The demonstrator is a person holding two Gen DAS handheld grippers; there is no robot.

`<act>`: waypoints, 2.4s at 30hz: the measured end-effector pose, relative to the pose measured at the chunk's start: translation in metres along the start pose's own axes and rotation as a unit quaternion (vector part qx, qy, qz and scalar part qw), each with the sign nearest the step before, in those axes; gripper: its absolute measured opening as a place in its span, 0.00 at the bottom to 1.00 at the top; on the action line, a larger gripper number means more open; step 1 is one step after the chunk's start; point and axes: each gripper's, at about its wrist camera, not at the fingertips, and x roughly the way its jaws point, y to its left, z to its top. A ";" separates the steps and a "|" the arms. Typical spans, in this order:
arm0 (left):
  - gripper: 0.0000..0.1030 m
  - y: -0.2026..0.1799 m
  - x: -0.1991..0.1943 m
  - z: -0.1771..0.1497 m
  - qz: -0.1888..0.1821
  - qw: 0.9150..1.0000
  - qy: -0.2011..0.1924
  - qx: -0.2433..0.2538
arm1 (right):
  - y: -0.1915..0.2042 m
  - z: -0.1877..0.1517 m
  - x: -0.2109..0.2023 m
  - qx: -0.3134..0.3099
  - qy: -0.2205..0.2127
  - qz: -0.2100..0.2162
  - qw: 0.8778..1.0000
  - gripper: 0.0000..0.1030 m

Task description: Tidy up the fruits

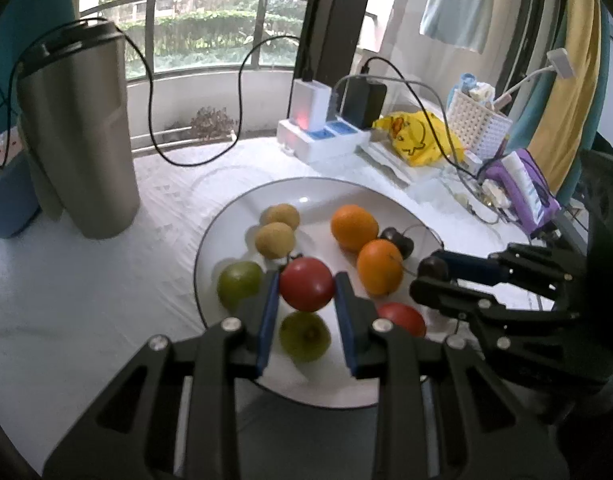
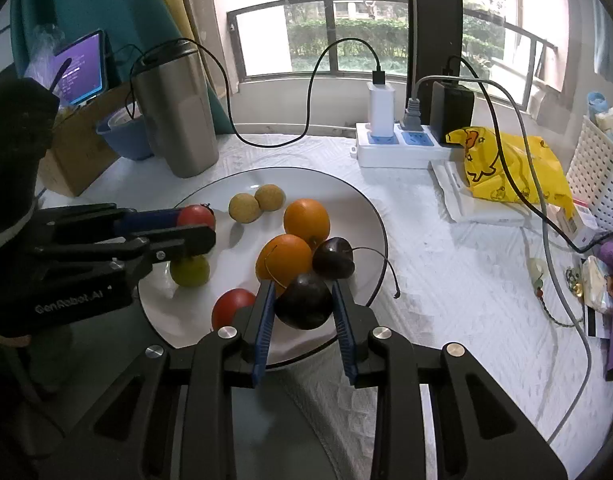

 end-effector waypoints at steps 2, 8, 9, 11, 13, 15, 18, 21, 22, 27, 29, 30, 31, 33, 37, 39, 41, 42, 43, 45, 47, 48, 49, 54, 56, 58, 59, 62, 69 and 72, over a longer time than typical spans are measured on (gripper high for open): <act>0.29 0.001 0.000 -0.001 -0.006 1.000 0.003 -0.004 | 0.001 0.000 0.001 0.001 0.000 0.005 1.000 0.30; 0.30 0.001 -0.003 0.000 -0.005 1.000 0.004 -0.014 | -0.001 0.001 0.004 0.013 0.003 0.010 1.000 0.30; 0.31 0.001 -0.006 -0.001 -0.004 1.000 0.002 -0.014 | -0.001 0.001 0.003 0.013 0.004 0.008 1.000 0.30; 0.31 0.000 -0.012 -0.001 -0.004 1.000 -0.003 -0.015 | 0.001 0.000 -0.001 0.013 0.004 0.002 1.000 0.31; 0.32 -0.002 -0.018 -0.003 -0.004 1.000 -0.007 -0.016 | 0.001 0.000 -0.005 0.016 0.002 -0.001 1.000 0.32; 0.32 -0.004 -0.025 -0.005 -0.004 1.000 -0.009 -0.016 | 0.003 -0.001 -0.012 0.019 -0.002 -0.003 1.000 0.32; 0.32 -0.006 -0.038 -0.010 -0.003 1.000 -0.017 -0.018 | 0.007 -0.003 -0.020 0.019 -0.005 -0.005 1.000 0.32; 0.40 -0.007 -0.053 -0.016 -0.003 0.999 -0.025 -0.020 | 0.013 -0.006 -0.029 0.018 -0.007 -0.006 1.000 0.32; 0.44 -0.008 -0.058 -0.018 -0.004 0.999 -0.028 -0.022 | 0.015 -0.007 -0.032 0.018 -0.008 -0.007 1.000 0.32; 0.46 -0.011 -0.081 -0.029 -0.008 0.999 -0.038 -0.026 | 0.027 -0.012 -0.046 0.020 -0.003 -0.005 1.000 0.32; 0.46 -0.013 -0.090 -0.033 -0.007 0.999 -0.042 -0.026 | 0.033 -0.014 -0.052 0.016 -0.003 -0.005 1.000 0.32; 0.46 -0.014 -0.093 -0.035 -0.006 0.999 -0.043 -0.026 | 0.035 -0.016 -0.055 0.015 -0.003 -0.005 1.000 0.32; 0.46 -0.015 -0.099 -0.039 -0.004 0.999 -0.046 -0.024 | 0.037 -0.017 -0.058 0.014 -0.004 -0.006 1.000 0.32; 0.46 -0.018 -0.107 -0.044 -0.001 0.998 -0.052 -0.022 | 0.042 -0.020 -0.064 0.012 -0.006 -0.007 1.000 0.32; 0.46 -0.023 -0.120 -0.055 0.001 0.998 -0.057 -0.022 | 0.052 -0.026 -0.078 0.006 -0.011 -0.009 1.000 0.32; 0.47 -0.026 -0.127 -0.061 0.001 0.998 -0.058 -0.021 | 0.056 -0.029 -0.085 0.004 -0.014 -0.010 1.000 0.32; 0.47 -0.029 -0.134 -0.064 0.002 0.998 -0.061 -0.020 | 0.062 -0.033 -0.093 0.002 -0.017 -0.011 1.000 0.32; 0.47 -0.030 -0.139 -0.067 0.004 0.998 -0.064 -0.018 | 0.064 -0.035 -0.097 0.001 -0.019 -0.011 1.000 0.32; 0.47 -0.032 -0.144 -0.069 0.006 0.998 -0.066 -0.017 | 0.065 -0.036 -0.100 0.000 -0.021 -0.012 1.000 0.32; 0.47 -0.035 -0.154 -0.072 0.011 0.997 -0.072 -0.013 | 0.068 -0.038 -0.109 -0.002 -0.027 -0.014 1.000 0.32; 0.51 -0.038 -0.166 -0.076 0.018 0.997 -0.080 -0.011 | 0.071 -0.040 -0.118 -0.002 -0.033 -0.017 0.999 0.32; 0.60 -0.040 -0.172 -0.078 0.018 0.996 -0.084 -0.011 | 0.072 -0.041 -0.124 -0.002 -0.036 -0.017 0.999 0.33; 0.65 -0.042 -0.179 -0.081 0.017 0.996 -0.091 -0.012 | 0.073 -0.042 -0.129 -0.002 -0.037 -0.019 0.999 0.36; 0.81 -0.054 -0.205 -0.094 0.031 0.994 -0.107 0.002 | 0.083 -0.050 -0.165 -0.010 -0.059 -0.032 0.998 0.52; 0.83 -0.058 -0.216 -0.098 0.037 0.993 -0.116 0.005 | 0.086 -0.053 -0.177 -0.010 -0.066 -0.037 0.997 0.52; 0.83 -0.062 -0.230 -0.101 0.042 0.991 -0.126 0.004 | 0.088 -0.057 -0.189 -0.007 -0.076 -0.042 0.996 0.55; 0.83 -0.064 -0.235 -0.101 0.043 0.990 -0.131 0.002 | 0.089 -0.059 -0.195 -0.006 -0.080 -0.045 0.996 0.56; 0.84 -0.072 -0.254 -0.103 0.050 0.987 -0.150 0.006 | 0.094 -0.062 -0.214 -0.003 -0.094 -0.055 0.994 0.57; 0.84 -0.090 -0.289 -0.108 0.066 0.980 -0.187 0.014 | 0.102 -0.068 -0.260 0.007 -0.137 -0.081 0.987 0.82; 0.84 -0.096 -0.304 -0.109 0.080 0.974 -0.210 0.017 | 0.105 -0.070 -0.279 0.010 -0.157 -0.091 0.983 0.83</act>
